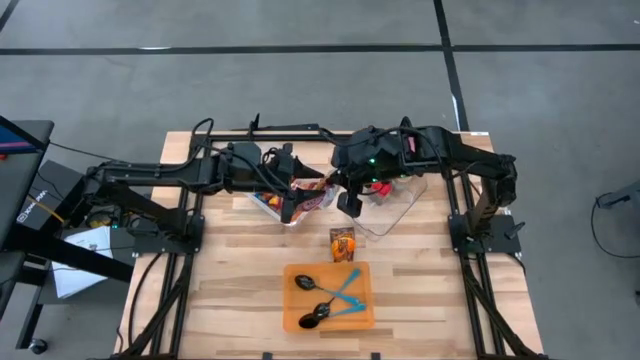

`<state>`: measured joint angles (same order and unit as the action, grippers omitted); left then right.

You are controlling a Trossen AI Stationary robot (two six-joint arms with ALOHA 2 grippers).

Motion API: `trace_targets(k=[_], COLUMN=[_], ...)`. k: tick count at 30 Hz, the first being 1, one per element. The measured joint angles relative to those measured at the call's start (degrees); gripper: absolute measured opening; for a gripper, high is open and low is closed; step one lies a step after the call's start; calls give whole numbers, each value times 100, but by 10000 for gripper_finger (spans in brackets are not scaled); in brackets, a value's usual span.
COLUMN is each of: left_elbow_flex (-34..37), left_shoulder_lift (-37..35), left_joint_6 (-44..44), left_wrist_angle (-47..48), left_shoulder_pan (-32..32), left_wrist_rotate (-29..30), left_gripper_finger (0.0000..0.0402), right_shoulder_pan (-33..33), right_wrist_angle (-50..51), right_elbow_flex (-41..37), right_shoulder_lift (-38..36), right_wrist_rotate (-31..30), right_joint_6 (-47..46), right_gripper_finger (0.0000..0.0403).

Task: Pick & Place Food Item
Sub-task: Put the green noodle pack into the transparent container

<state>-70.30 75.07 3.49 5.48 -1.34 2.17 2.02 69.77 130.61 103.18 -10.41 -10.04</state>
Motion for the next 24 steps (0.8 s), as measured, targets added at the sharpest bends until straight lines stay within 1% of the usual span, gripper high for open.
trace_targets(k=[5, 8, 12, 16, 17, 24], left_elbow_flex=[-7, -4, -5, -7, -7, -7], left_shoulder_lift=[51, 86, 186, 260, 255, 256], left_joint_6=[14, 38, 42, 31, 31, -1], left_wrist_angle=[-13, 22, -29, -117, -98, -120], left_shoulder_pan=[-2, -2, -4, -12, -10, -61], left_wrist_rotate=[0, 0, 7, 39, 42, 39], left_gripper_finger=[172, 147, 94, 22, 13, 5], right_shoulder_pan=[4, 4, 4, 11, 11, 23], right_wrist_angle=[-67, -97, -64, -44, -52, -123], right_elbow_flex=[0, 0, 0, 0, 0, 0], right_shoulder_lift=[0, 4, 4, -4, 2, 0], right_wrist_rotate=[0, 2, 9, 8, 12, 141], right_joint_6=[101, 104, 120, 146, 146, 232], right_gripper_finger=[0, 0, 0, 0, 0, 6])
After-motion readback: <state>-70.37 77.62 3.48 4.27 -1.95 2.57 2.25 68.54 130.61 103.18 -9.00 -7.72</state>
